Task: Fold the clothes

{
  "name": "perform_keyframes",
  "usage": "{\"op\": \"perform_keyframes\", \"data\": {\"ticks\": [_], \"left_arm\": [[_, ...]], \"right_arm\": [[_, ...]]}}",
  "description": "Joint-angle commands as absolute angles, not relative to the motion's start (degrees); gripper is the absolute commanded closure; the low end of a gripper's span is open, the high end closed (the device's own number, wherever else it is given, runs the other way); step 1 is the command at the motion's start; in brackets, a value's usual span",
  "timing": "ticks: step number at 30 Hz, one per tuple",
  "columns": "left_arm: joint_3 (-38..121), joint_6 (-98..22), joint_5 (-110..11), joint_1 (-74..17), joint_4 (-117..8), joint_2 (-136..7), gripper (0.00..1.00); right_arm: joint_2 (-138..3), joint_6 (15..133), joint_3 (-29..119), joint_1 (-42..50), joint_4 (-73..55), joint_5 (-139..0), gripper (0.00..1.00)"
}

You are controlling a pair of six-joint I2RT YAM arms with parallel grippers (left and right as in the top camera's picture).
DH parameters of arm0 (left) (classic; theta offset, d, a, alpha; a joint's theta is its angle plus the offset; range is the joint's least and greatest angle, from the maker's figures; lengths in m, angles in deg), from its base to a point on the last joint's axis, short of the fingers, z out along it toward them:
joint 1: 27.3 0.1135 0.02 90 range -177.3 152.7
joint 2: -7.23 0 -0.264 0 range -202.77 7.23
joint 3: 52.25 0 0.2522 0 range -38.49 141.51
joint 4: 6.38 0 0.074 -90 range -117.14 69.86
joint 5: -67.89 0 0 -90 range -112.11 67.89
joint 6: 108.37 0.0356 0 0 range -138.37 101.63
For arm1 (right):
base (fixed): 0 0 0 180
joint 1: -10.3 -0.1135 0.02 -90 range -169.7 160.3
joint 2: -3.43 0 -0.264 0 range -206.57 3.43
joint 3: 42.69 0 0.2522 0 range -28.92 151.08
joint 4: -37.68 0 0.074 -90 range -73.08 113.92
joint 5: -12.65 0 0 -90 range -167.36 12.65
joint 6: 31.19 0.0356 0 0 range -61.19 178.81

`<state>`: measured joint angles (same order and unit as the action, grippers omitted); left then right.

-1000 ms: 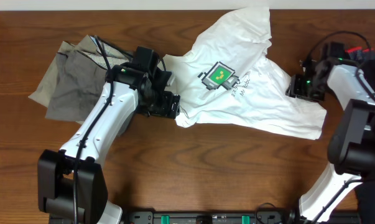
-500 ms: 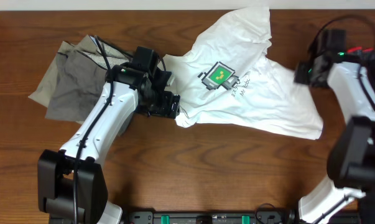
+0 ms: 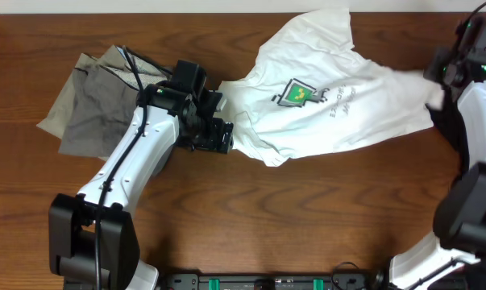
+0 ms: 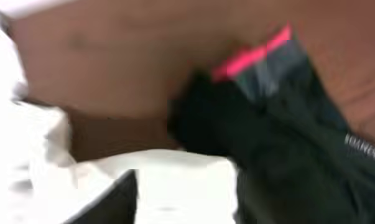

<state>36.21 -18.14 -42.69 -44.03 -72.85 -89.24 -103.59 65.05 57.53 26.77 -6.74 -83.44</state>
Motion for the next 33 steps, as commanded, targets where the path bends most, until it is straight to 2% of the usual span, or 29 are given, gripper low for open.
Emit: {"op": "perform_keyframes", "data": {"ticks": [1, 3, 10, 13, 21, 25, 33], "left_arm": [[36.3, -18.2, -42.6, -44.2, -73.2, -89.2, 0.18], [36.3, -18.2, -42.6, -44.2, -73.2, -89.2, 0.18], [36.3, -18.4, -43.1, -44.2, -72.5, -89.2, 0.18], [36.2, -18.4, -44.6, -44.5, -71.9, -89.2, 0.18], [34.7, -18.4, -44.6, -51.1, -65.0, -91.6, 0.18], [34.7, -19.2, -44.5, -55.3, -58.7, -94.9, 0.18], [34.7, -22.8, -43.6, -60.9, -53.6, -101.7, 0.18]], "right_arm": [[-104.6, 65.6, 57.2, 28.0, -9.1, -84.3, 0.37], [-104.4, 65.6, 57.2, 28.0, -10.8, -82.6, 0.33], [-104.4, 65.6, 57.2, 27.7, -19.4, -69.8, 0.38], [-104.4, 65.6, 57.1, 27.0, -21.1, -67.5, 0.36], [-104.4, 65.4, 57.1, 26.0, -24.2, -55.8, 0.34], [-104.4, 65.4, 57.1, 26.0, -25.1, -54.4, 0.34], [-104.4, 64.9, 57.1, 26.0, -26.8, -54.4, 0.35]]}}
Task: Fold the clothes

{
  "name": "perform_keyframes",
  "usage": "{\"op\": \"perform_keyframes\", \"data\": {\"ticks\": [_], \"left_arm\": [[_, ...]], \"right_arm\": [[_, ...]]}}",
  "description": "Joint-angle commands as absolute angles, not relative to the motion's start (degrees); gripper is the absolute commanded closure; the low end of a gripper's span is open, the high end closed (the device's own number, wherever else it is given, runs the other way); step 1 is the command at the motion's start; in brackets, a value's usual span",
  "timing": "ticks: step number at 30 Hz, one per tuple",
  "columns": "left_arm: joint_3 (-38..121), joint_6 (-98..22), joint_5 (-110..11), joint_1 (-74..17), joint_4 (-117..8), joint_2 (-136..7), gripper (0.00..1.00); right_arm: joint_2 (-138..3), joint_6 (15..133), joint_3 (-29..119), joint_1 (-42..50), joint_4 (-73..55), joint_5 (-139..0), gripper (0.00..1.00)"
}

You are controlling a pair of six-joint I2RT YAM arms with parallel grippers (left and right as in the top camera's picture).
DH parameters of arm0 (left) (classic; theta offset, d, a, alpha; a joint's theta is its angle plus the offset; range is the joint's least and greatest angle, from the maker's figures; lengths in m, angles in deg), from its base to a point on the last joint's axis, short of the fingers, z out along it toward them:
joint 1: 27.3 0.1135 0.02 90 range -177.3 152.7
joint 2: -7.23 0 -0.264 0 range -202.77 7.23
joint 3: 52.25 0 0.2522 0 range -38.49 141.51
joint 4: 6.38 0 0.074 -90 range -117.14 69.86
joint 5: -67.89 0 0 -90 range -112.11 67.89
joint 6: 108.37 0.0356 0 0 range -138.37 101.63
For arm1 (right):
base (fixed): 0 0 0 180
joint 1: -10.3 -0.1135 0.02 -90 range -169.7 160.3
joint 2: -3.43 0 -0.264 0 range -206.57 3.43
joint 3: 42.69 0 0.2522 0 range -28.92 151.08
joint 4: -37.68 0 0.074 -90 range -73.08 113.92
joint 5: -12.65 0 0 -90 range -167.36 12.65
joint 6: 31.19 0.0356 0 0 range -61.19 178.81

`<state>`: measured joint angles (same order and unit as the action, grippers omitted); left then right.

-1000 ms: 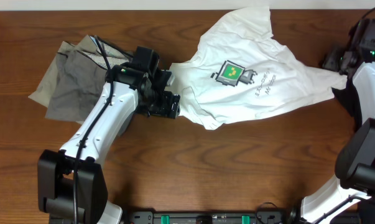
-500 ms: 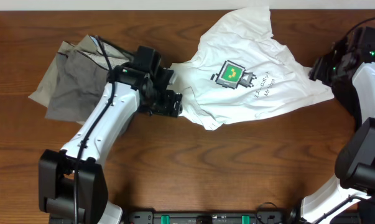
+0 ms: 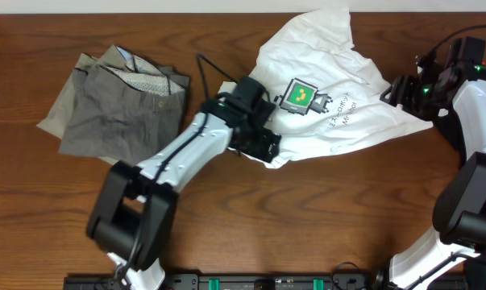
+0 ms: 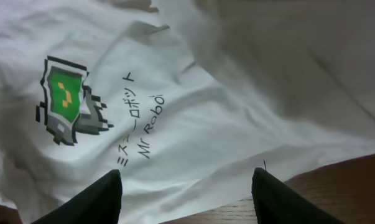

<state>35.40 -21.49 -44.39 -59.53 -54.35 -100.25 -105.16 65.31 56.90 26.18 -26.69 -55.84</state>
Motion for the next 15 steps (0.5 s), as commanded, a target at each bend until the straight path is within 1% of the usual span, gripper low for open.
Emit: {"op": "perform_keyframes", "data": {"ticks": [1, 4, 6, 7, 8, 11, 12, 13, 14, 15], "left_arm": [[34.7, -22.8, -42.3, -61.4, -53.2, -102.2, 0.18], [34.7, -22.7, -38.3, -62.6, -52.3, -103.8, 0.24], [34.7, -22.6, -37.2, -63.2, -52.2, -104.9, 0.3], [34.7, -22.5, -37.0, -63.5, -52.2, -105.5, 0.35], [34.7, -22.5, -37.0, -63.7, -52.2, -105.9, 0.43], [34.9, -22.6, -37.0, -64.0, -52.1, -106.1, 0.75], [35.3, -22.6, -36.9, -64.0, -52.4, -106.0, 0.81], [35.9, -22.8, -36.5, -64.0, -53.1, -105.6, 0.91], [36.5, -23.3, -35.7, -64.0, -53.9, -105.1, 0.94], [37.4, -23.7, -34.3, -64.0, -55.2, -104.4, 0.94]], "right_arm": [[-104.4, 64.9, 57.1, 26.0, -26.9, -54.4, 0.35], [-104.4, 64.9, 57.1, 26.0, -26.9, -54.4, 0.35], [-104.4, 64.9, 57.1, 26.0, -26.8, -54.4, 0.35], [-104.4, 64.9, 57.1, 26.0, -26.9, -54.4, 0.36], [-104.4, 64.9, 57.1, 26.0, -26.9, -54.4, 0.36], [-104.4, 64.9, 57.1, 26.0, -27.1, -54.4, 0.36], [-104.4, 64.9, 57.1, 26.0, -27.2, -54.4, 0.36], [-104.4, 64.9, 57.1, 26.0, -27.2, -54.4, 0.36], [-104.4, 64.9, 57.1, 26.0, -27.2, -54.4, 0.36], [-104.4, 64.9, 57.1, 26.0, -27.2, -54.4, 0.36]]}}
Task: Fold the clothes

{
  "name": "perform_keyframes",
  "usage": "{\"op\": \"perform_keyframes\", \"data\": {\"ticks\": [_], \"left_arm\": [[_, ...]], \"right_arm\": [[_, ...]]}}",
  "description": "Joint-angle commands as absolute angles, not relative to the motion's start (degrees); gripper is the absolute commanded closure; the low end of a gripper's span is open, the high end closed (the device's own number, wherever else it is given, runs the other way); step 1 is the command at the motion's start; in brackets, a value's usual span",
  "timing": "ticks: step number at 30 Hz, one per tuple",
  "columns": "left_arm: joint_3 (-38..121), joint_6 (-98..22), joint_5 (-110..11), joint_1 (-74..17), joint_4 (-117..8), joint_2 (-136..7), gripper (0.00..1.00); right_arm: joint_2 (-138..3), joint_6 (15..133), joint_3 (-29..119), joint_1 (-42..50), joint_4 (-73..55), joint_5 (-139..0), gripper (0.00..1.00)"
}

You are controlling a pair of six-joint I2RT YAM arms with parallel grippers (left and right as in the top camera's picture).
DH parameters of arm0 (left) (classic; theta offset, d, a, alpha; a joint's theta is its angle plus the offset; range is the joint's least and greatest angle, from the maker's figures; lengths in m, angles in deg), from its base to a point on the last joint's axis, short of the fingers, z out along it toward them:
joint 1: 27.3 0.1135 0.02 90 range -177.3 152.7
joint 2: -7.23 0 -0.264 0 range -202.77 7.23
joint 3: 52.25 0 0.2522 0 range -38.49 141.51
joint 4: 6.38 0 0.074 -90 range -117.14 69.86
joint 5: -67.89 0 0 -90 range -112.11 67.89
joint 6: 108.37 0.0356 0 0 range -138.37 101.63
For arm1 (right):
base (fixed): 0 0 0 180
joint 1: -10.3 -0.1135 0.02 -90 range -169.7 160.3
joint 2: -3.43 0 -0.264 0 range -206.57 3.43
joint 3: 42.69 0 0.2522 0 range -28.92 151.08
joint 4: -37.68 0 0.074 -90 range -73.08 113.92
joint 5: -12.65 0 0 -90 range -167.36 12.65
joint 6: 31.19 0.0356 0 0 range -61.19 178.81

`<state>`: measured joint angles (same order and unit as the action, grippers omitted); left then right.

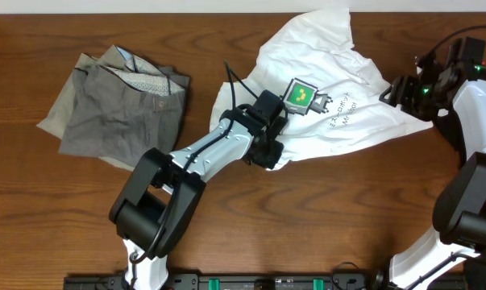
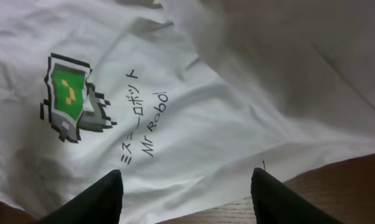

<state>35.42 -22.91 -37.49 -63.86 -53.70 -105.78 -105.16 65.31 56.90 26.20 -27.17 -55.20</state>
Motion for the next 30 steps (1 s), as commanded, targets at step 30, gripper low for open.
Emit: {"op": "perform_keyframes", "data": {"ticks": [30], "left_arm": [[48.7, -27.0, -3.1, -58.1, -69.6, -78.1, 0.94]], "right_arm": [[-104.4, 59.8, 46.6, 10.9, -24.0, -58.2, 0.25]]}}
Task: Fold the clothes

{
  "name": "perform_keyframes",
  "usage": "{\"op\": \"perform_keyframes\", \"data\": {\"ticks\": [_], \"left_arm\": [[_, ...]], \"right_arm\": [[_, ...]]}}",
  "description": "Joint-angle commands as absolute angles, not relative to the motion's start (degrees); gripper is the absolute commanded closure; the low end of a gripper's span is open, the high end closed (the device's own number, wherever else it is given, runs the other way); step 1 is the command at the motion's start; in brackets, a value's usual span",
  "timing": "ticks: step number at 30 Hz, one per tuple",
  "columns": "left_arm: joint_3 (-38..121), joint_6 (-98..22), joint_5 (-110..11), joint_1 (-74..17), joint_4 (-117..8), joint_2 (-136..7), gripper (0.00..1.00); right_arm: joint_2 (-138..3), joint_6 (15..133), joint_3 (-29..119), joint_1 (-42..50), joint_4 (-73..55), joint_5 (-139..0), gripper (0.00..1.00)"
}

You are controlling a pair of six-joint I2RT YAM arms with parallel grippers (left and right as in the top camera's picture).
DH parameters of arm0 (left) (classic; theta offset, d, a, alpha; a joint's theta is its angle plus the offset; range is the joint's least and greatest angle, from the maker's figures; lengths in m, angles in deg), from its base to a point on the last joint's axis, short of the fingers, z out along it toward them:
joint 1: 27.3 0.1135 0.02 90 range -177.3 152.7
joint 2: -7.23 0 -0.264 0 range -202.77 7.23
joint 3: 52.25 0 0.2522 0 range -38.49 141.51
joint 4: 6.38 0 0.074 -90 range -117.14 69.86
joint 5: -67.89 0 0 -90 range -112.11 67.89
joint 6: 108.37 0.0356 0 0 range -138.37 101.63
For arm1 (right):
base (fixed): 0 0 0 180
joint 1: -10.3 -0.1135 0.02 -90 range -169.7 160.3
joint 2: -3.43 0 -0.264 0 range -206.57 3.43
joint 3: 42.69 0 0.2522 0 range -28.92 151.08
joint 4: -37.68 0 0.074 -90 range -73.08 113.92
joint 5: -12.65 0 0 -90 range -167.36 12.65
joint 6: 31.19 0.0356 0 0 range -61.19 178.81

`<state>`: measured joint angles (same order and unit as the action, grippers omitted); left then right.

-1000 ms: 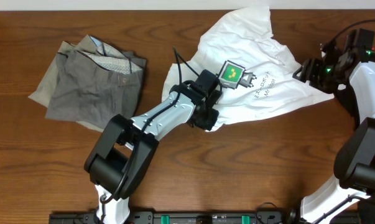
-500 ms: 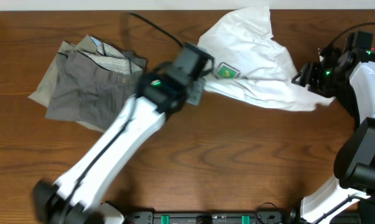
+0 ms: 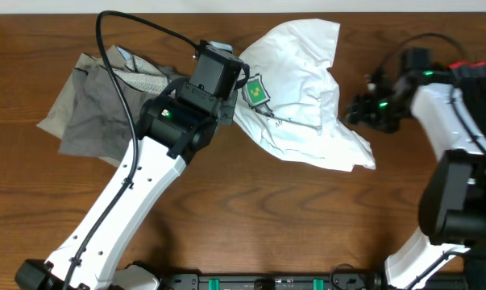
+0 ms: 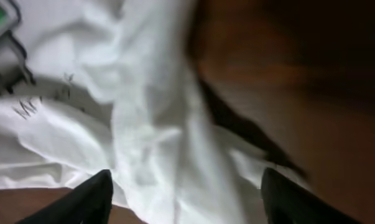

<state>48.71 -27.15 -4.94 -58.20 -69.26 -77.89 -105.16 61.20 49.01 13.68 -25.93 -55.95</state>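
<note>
The white T-shirt (image 3: 303, 97) lies bunched at the table's back middle, its green logo (image 3: 255, 91) turned up at the left edge. My left gripper (image 3: 236, 87) sits right at that logo and seems shut on the shirt's left edge, though the wrist hides its fingers. My right gripper (image 3: 358, 109) hovers at the shirt's right edge. In the right wrist view its fingers (image 4: 97, 193) stand wide apart, open, over blurred white cloth (image 4: 156, 137) and bare wood.
Grey trousers (image 3: 101, 109) lie crumpled at the back left, partly under my left arm (image 3: 138, 185). The table's far edge runs just behind the shirt. A dark strip (image 3: 267, 282) lines the front edge.
My left gripper went from the shirt's lower left hem up and left toward the trousers, and the logo came with it. My right gripper shifted left. The shirt is now narrower and more bunched.
The shirt first lay spread wide, my left gripper at its left edge and my right at its far right end. Then my left gripper was at the lower hem, my right open above the print. Now the shirt is gathered leftward, logo at my left gripper.
</note>
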Motion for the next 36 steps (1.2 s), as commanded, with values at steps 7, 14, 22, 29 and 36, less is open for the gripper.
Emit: {"op": "perform_keyframes", "data": {"ticks": [7, 14, 22, 29, 36], "left_arm": [[48.7, -25.9, -3.1, -58.1, -71.1, -78.1, 0.94], [48.7, -25.7, -2.7, -58.0, -72.2, -77.7, 0.94], [50.7, -25.5, 1.6, -57.1, -72.8, -71.8, 0.94], [50.7, -25.5, 1.5, -54.8, -72.8, -67.1, 0.94], [50.7, -25.5, 1.1, -54.7, -72.8, -67.3, 0.94]], "right_arm": [[-104.5, 60.5, 41.0, 4.3, -16.5, -62.3, 0.39], [-103.0, 62.2, 42.8, 3.8, -18.2, -69.3, 0.99], [-92.7, 61.9, 50.2, 11.2, -21.6, -69.7, 0.99], [-89.5, 61.9, 50.5, 18.5, -16.2, -69.7, 0.99], [-95.0, 61.9, 50.5, 19.5, -15.0, -67.0, 0.51]]}}
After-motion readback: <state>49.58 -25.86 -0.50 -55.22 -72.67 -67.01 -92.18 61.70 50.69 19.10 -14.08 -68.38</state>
